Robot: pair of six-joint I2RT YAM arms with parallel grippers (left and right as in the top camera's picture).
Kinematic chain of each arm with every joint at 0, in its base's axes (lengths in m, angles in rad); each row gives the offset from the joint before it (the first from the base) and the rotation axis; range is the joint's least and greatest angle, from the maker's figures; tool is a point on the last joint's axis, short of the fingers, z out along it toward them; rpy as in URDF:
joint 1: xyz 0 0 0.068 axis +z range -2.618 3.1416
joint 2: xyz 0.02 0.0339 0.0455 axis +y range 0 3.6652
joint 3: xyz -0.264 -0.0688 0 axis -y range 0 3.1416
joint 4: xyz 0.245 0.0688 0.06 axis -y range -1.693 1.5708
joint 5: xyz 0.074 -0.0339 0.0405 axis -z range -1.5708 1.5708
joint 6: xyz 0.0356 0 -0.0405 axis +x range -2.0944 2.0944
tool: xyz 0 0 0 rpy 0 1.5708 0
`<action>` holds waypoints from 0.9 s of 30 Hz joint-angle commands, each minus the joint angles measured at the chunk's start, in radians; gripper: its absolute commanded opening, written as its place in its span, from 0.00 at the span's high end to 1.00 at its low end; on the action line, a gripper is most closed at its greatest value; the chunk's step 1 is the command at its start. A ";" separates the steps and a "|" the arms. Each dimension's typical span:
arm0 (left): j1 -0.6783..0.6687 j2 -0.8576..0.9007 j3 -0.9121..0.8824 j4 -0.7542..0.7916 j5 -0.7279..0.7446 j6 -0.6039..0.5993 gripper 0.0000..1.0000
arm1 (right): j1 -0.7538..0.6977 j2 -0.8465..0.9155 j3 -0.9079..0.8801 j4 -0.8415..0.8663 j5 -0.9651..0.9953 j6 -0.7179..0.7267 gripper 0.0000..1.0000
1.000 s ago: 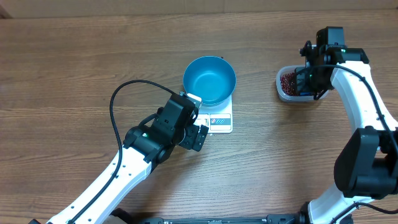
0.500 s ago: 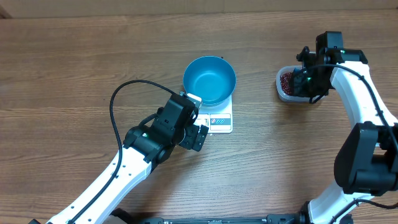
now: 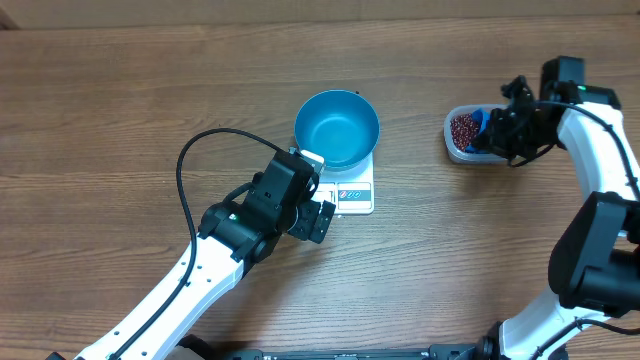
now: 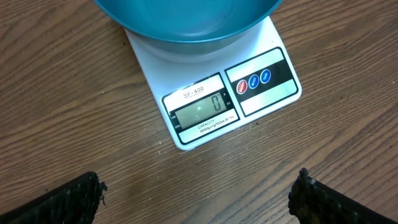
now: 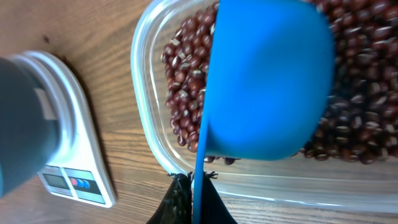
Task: Scoop item into bowl and weigh 150g on scale
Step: 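Dip the blue scoop into the red beans with the right gripper, then lift the filled scoop out of the tub and carry it left toward the bowl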
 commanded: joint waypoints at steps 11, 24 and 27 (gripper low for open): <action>0.003 0.005 -0.008 0.000 0.012 0.007 0.00 | -0.045 0.020 -0.006 0.017 -0.213 0.011 0.96; 0.003 0.005 -0.008 0.000 0.012 0.007 0.00 | -0.141 0.020 -0.006 -0.014 -0.302 -0.025 0.96; 0.003 0.005 -0.008 0.000 0.012 0.007 0.00 | -0.151 0.020 -0.006 -0.026 -0.309 -0.047 0.96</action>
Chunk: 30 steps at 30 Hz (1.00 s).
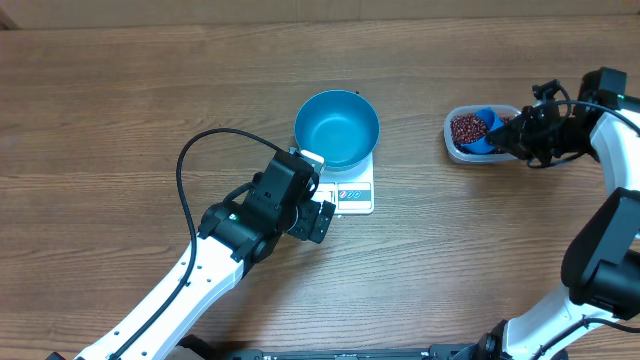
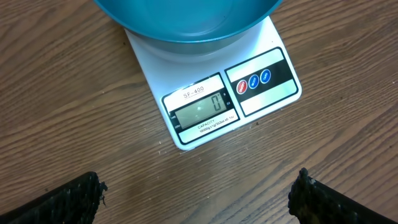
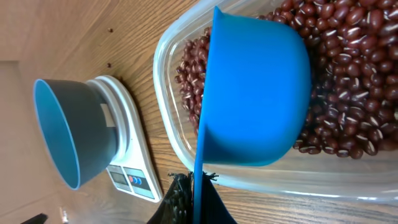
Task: Scoop item into bowl and weigh 150g on scale
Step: 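Lift the filled scoop out of the tub and carry it left toward the bowl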
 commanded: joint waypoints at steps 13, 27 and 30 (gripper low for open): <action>0.003 0.005 -0.008 0.000 0.012 0.007 0.00 | -0.069 0.001 -0.005 -0.011 -0.113 -0.038 0.96; 0.003 0.005 -0.008 0.000 0.012 0.007 0.00 | -0.171 0.001 -0.005 -0.114 -0.369 -0.262 0.96; 0.003 0.005 -0.008 0.000 0.012 0.007 0.00 | -0.171 0.001 -0.004 -0.147 -0.417 -0.304 0.96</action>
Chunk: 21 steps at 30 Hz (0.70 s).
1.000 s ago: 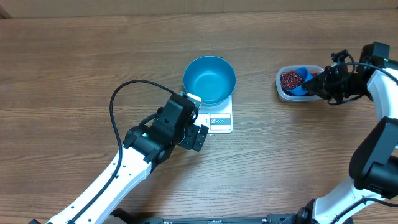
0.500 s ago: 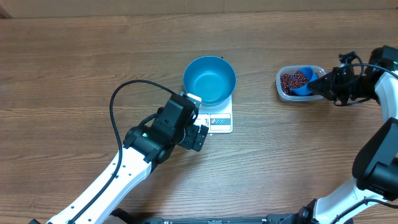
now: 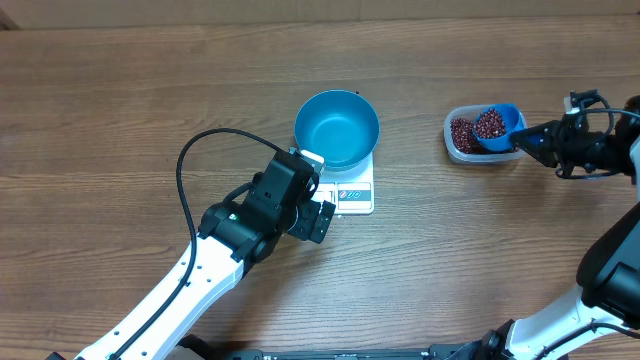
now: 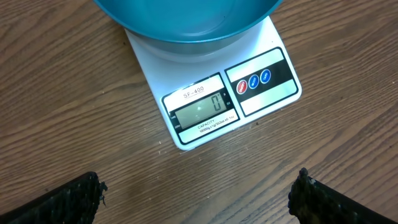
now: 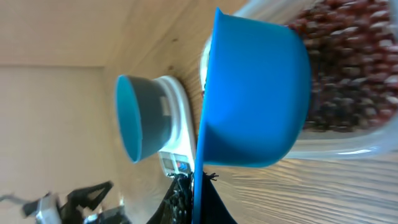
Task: Scoop item into bowl and weigh 150g on scale
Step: 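Lift the filled scoop out of the tub and carry it left toward the bowl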
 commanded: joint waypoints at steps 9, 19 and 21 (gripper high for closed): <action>0.003 0.005 -0.008 0.000 0.012 0.007 0.01 | 0.059 -0.039 0.021 -0.049 -0.169 -0.102 0.96; 0.003 0.005 -0.008 0.000 0.012 0.007 0.00 | 0.239 -0.060 0.098 -0.110 -0.169 -0.094 0.96; 0.003 0.005 -0.008 0.000 0.012 0.007 0.00 | 0.277 -0.060 0.118 -0.125 -0.169 -0.094 0.96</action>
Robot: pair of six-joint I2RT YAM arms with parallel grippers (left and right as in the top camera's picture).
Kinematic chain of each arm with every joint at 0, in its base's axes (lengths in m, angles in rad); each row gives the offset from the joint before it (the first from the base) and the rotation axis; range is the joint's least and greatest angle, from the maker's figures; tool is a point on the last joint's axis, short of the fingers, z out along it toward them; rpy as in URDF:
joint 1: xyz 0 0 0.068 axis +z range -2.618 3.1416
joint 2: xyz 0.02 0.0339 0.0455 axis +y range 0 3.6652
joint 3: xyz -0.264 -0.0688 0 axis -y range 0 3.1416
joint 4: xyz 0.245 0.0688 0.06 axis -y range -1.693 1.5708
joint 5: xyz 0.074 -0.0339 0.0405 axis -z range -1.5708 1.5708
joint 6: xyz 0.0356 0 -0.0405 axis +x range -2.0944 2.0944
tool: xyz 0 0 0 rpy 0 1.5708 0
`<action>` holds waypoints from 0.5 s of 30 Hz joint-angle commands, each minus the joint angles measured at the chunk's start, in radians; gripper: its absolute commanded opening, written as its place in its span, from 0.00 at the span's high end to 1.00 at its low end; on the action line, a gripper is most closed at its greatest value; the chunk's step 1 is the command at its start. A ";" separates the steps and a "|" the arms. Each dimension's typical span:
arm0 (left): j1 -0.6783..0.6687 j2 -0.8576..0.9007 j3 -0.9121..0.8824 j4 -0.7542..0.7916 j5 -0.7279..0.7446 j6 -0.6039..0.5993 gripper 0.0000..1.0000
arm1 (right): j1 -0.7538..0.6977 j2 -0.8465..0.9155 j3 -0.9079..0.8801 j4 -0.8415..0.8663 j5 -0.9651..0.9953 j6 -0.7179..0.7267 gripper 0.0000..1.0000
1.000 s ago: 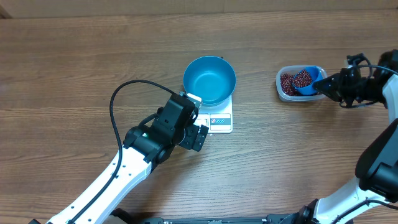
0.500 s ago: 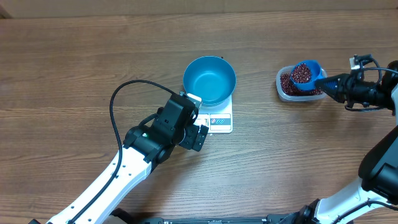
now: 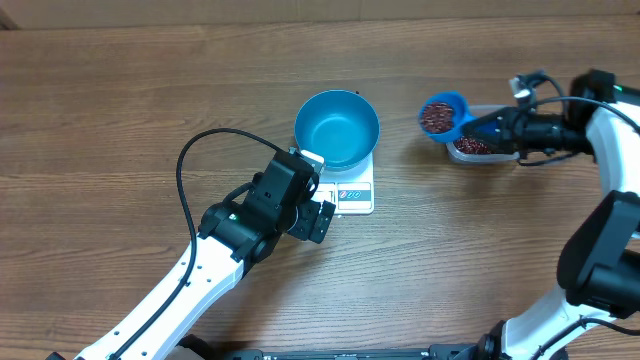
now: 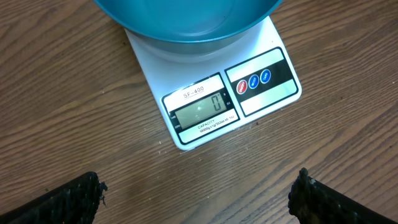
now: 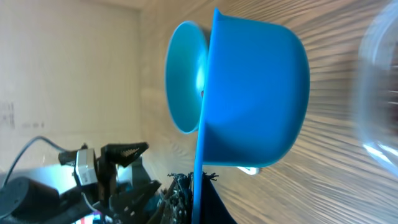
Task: Scoop item into bowl and weigh 150g on scale
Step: 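Lift the filled scoop out of the tub and carry it left toward the bowl, then tip the scoop over the teal bowl with the right gripper to pour beans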
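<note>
A blue bowl (image 3: 337, 128) stands empty on the white scale (image 3: 355, 193), whose display (image 4: 216, 103) reads 0. My right gripper (image 3: 500, 127) is shut on the handle of a blue scoop (image 3: 440, 116) loaded with red beans, held in the air between the bowl and the clear bean container (image 3: 478, 147). In the right wrist view the scoop (image 5: 255, 87) fills the middle, the bowl (image 5: 183, 78) lies beyond it, and the gripper (image 5: 196, 186) pinches the handle. My left gripper (image 4: 199, 186) is open just in front of the scale, holding nothing.
The left arm and its black cable (image 3: 200, 150) lie across the front left of the wooden table (image 3: 120, 90). The bean container sits at the far right, blurred in the right wrist view (image 5: 379, 93).
My right gripper has moved left with the loaded scoop, from over the bean container to a spot between the container and the bowl. The left arm and the scale reading are unchanged.
The scoop was first down among the beans in the container, then tilted in them. After that it was level over the container with a heap of beans. Now it hangs to the container's left, near the bowl. The scale has read 0 throughout.
</note>
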 commanded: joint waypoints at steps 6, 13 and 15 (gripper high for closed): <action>0.003 0.005 -0.008 0.000 0.012 0.007 0.00 | 0.159 -0.054 0.127 -0.024 -0.015 0.031 0.96; 0.003 0.005 -0.008 0.000 0.012 0.007 0.01 | 0.317 -0.054 0.209 0.015 0.183 0.179 0.96; 0.003 0.005 -0.008 0.000 0.012 0.007 0.00 | 0.362 -0.054 0.228 0.035 0.257 0.227 0.96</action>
